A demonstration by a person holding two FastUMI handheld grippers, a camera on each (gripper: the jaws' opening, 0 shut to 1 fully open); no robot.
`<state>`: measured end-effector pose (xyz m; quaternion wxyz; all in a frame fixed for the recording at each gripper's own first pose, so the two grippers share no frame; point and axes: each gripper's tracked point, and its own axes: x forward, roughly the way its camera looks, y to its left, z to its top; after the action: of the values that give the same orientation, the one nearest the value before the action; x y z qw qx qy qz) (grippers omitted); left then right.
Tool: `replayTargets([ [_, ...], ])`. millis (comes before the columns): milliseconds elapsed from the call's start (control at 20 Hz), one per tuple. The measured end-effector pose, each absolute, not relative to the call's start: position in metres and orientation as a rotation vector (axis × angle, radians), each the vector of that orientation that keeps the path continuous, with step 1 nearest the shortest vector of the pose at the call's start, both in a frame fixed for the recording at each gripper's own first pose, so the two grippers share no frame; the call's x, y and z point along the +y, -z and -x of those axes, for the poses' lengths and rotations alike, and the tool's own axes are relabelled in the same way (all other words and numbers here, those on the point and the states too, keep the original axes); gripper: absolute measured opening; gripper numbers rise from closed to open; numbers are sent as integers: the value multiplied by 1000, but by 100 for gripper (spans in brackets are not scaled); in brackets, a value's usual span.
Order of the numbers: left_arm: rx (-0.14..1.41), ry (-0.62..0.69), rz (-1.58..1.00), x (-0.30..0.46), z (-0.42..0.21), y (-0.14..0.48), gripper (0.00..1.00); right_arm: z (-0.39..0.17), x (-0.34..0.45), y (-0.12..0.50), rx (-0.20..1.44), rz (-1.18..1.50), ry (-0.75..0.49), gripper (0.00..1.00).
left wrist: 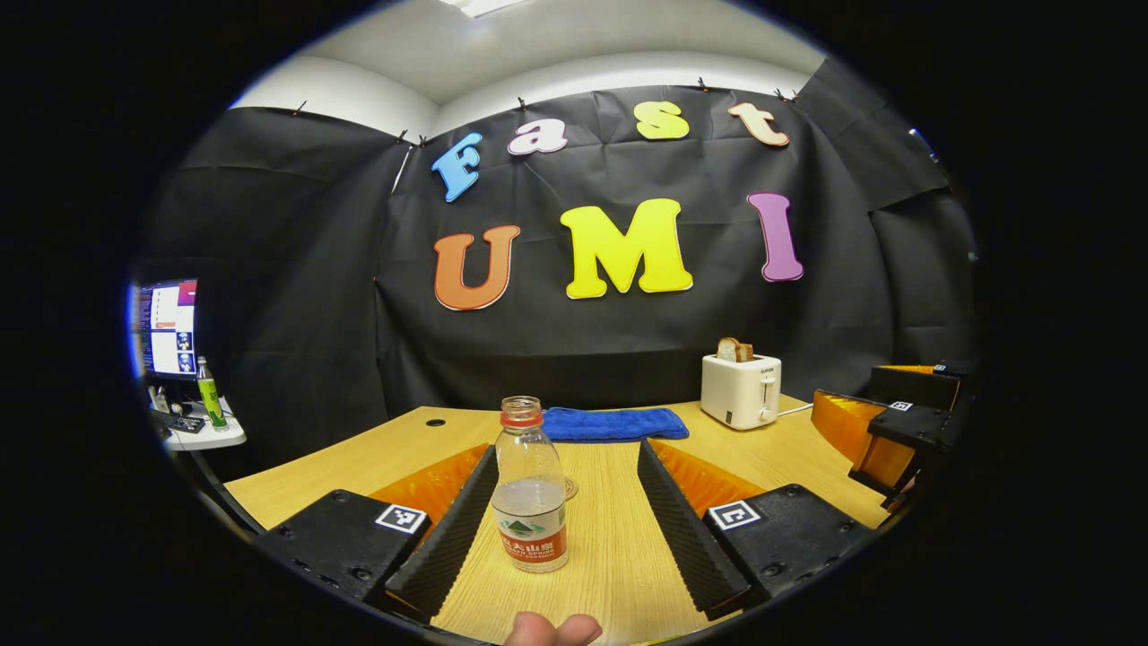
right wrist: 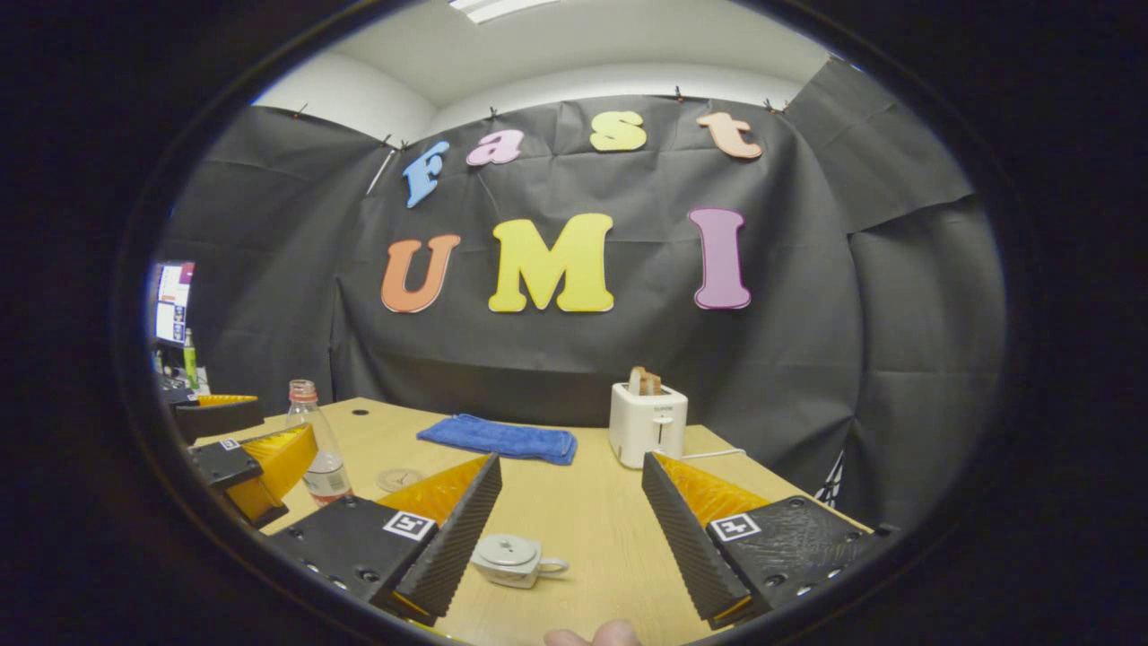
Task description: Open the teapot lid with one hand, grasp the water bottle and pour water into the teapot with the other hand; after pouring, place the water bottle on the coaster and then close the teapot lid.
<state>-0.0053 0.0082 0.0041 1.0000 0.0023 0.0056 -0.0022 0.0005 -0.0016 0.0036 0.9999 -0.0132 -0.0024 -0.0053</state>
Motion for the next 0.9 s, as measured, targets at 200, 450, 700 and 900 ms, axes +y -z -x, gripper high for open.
replayTargets([
  [200,21,-3,11,10,6,-4,98,-2,-3,1,5,31,14,97],
  [450,28,-2,15,13,6,-4,98,-6,0,9,20,41,7,95],
  [700,29,-15,14,21,6,-7,98,-16,12,37,66,52,-9,95],
  [900,40,-17,16,24,6,-5,98,-28,20,61,106,44,-19,95],
])
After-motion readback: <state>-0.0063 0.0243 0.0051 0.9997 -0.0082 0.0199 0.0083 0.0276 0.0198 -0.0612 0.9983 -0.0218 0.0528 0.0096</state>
